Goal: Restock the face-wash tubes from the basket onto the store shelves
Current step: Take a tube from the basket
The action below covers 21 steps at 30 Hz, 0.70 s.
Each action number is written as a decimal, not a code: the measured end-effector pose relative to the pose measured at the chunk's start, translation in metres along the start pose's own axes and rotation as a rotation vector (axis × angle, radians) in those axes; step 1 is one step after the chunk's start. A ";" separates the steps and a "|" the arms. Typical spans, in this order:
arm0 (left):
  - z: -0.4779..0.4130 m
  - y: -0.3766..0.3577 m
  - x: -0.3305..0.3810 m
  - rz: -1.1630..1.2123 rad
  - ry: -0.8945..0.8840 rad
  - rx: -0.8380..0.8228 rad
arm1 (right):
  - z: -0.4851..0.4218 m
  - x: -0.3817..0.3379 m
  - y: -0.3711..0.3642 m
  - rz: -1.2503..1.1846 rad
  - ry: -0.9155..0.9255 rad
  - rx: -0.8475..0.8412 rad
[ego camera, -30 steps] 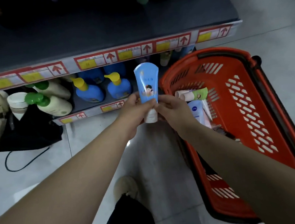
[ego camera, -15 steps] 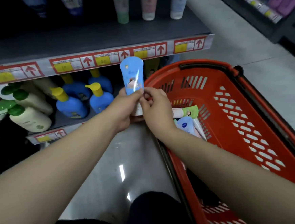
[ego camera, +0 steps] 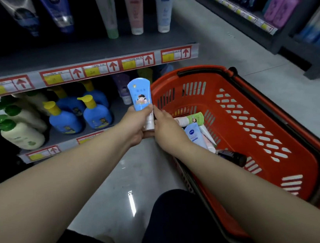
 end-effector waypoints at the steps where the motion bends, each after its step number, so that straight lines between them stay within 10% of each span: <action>1: -0.003 -0.009 -0.001 0.000 0.001 -0.002 | -0.003 0.008 0.003 0.048 0.000 0.016; 15: -0.019 -0.147 -0.019 -0.026 -0.028 -0.231 | 0.000 0.127 0.109 0.383 0.100 0.263; 21: -0.040 -0.119 -0.017 -0.068 -0.153 -0.162 | -0.018 0.098 0.102 -0.210 0.004 0.228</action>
Point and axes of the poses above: each hand's wrist, its own z-axis away from the middle knuckle, its own y-axis out of the back of the hand, x = y × z, the point moved 4 cm from there along -z, towards the middle knuckle, and after that the axes turned 6 degrees about -y, right-handed, at the moved point
